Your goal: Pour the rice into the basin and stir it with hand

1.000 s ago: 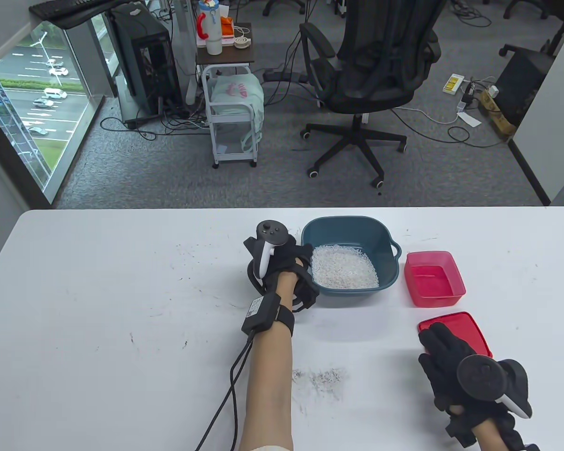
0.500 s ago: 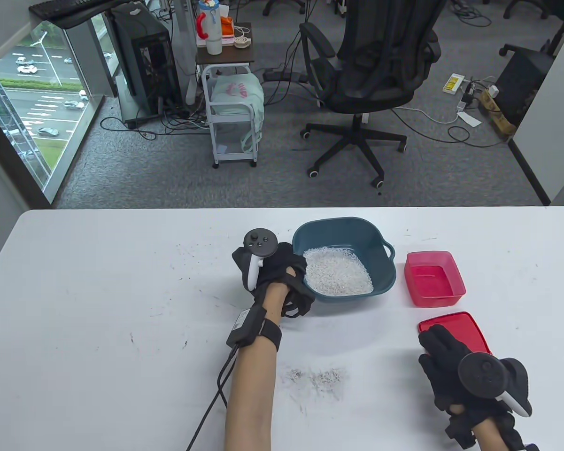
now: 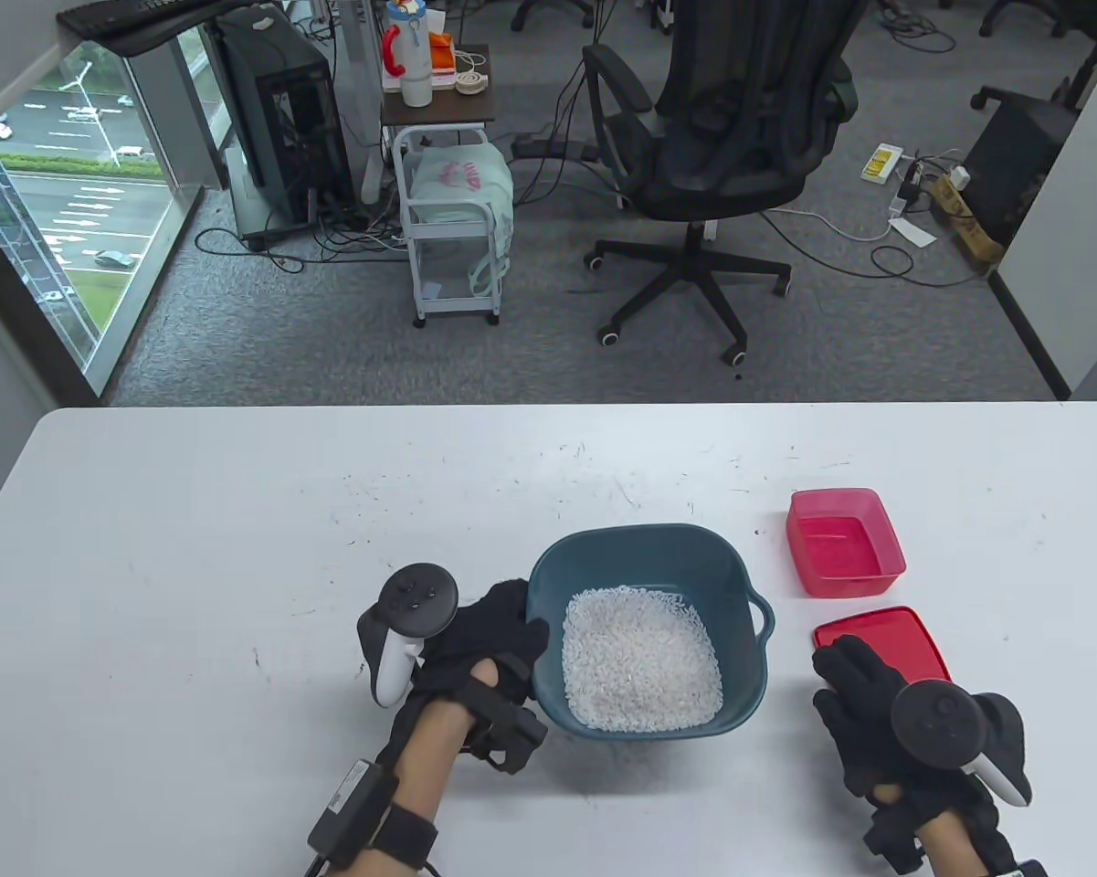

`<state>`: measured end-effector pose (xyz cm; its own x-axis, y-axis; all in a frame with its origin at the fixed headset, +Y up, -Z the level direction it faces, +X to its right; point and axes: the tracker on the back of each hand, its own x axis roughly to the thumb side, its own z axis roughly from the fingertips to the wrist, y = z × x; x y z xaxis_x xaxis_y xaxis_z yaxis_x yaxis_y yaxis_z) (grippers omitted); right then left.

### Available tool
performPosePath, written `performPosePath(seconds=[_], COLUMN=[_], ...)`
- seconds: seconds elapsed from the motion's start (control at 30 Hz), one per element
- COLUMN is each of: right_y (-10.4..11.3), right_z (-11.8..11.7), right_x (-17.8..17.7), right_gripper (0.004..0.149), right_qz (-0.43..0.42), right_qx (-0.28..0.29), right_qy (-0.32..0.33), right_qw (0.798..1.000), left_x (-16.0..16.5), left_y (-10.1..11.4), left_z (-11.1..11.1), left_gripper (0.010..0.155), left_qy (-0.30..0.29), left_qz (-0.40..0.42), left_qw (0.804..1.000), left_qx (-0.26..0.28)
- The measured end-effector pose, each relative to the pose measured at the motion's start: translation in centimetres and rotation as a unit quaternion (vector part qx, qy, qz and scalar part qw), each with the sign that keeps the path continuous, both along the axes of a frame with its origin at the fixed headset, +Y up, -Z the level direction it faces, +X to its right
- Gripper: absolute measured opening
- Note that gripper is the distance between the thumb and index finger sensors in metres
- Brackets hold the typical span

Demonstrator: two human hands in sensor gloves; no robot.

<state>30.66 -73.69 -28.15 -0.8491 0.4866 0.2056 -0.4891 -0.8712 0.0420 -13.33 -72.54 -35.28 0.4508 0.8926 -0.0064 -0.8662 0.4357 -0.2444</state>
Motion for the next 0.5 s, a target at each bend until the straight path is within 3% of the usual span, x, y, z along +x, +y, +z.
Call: performPosePath(seconds=[0.1, 0.3, 0.5], right_y=[-0.3, -0.6, -1.1], right_z=[-0.1, -0.2, -0.5], right_x=[0.1, 0.2, 0.0], right_gripper=[0.059, 0.059, 0.059], right_qz=[-0.004, -0.003, 0.007], right_qx=[-0.010, -0.019, -0.029], right_qy=[-0.001, -0.008, -0.008], right_qw=[1.000, 1.000, 1.000], left_x=[-0.2, -0.8, -0.9], left_y=[-1.4, -4.2, -4.6], left_z=[1.6, 2.3, 2.1], left_gripper=[0.066, 0.066, 0.067], left_qy=[-0.007, -0.007, -0.007], left_qz=[-0.004, -0.002, -0.026], left_qw=[1.000, 1.000, 0.999], left_qx=[-0.006, -0.026, -0.023])
